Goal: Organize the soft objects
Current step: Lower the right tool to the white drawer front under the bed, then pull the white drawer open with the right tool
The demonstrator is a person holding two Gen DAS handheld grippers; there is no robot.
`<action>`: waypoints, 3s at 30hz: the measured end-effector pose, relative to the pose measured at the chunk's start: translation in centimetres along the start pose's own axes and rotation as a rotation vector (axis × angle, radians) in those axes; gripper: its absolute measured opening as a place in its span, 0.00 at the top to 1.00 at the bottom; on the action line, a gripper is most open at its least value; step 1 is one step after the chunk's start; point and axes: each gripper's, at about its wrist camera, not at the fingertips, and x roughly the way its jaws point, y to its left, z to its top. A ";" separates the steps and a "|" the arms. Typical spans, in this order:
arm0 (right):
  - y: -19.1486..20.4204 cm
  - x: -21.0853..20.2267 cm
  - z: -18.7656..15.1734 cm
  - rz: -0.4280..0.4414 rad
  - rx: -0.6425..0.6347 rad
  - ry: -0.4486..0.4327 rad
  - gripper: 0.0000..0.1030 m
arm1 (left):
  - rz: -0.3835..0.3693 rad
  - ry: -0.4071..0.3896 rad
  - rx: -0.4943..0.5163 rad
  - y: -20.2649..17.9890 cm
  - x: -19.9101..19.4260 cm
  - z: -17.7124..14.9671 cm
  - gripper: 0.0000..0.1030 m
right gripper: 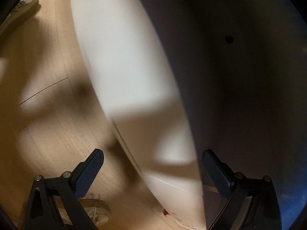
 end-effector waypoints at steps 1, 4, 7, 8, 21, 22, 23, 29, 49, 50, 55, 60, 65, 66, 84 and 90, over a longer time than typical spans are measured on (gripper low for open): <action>-0.2 0.1 0.2 -0.004 -0.003 0.000 0.00 | 0.010 0.005 0.004 -0.1 0.1 0.0 0.36; -0.5 0.5 0.6 0.006 0.002 0.008 0.00 | 0.031 0.017 0.009 -0.2 0.5 -0.1 0.36; -1.0 0.2 0.7 -0.002 0.017 0.017 0.00 | 0.042 0.024 0.014 -0.1 0.6 -0.2 0.36; -0.7 0.5 0.5 -0.006 0.018 0.014 0.00 | 0.045 0.024 0.016 -0.2 0.6 -0.3 0.36; 0.5 -1.7 -0.4 -0.031 -0.023 0.010 0.00 | 0.078 0.030 0.055 -1.1 1.2 0.3 0.36; 0.7 -2.1 -0.5 -0.034 -0.025 0.012 0.00 | 0.083 0.032 0.052 -0.9 1.2 0.4 0.36; 0.9 -2.3 -0.6 -0.035 -0.027 0.013 0.00 | 0.088 0.034 0.049 -0.8 1.2 0.4 0.36; 1.7 -4.2 -1.2 -0.021 -0.037 0.017 0.00 | 0.107 0.053 0.006 0.3 1.7 1.0 0.36; 2.7 -5.1 -0.5 0.036 -0.111 0.019 0.00 | 0.258 0.104 -0.054 4.1 5.7 6.4 0.30; 2.3 -5.5 -0.6 0.057 -0.082 0.015 0.00 | 0.260 0.096 -0.062 4.2 5.6 6.5 0.30; 3.9 -6.7 -1.4 0.027 -0.143 0.038 0.00 | 0.247 0.076 -0.096 4.9 5.4 6.7 0.30; 4.5 -9.1 -1.7 0.093 -0.110 0.062 0.00 | 0.251 0.092 -0.130 5.6 6.2 6.7 0.30; 5.3 -11.0 -2.2 0.132 -0.121 0.087 0.00 | 0.263 0.111 -0.146 6.1 7.0 6.8 0.29; 5.7 -11.1 -2.3 0.137 -0.127 0.092 0.00 | 0.275 0.129 -0.156 6.3 7.2 6.7 0.27; 8.7 -11.3 -2.6 0.265 -0.095 0.148 0.00 | 0.382 0.237 -0.232 9.9 9.3 7.4 0.16; 9.2 -12.5 -3.0 0.317 -0.109 0.157 0.00 | 0.388 0.256 -0.187 9.6 9.2 7.9 0.14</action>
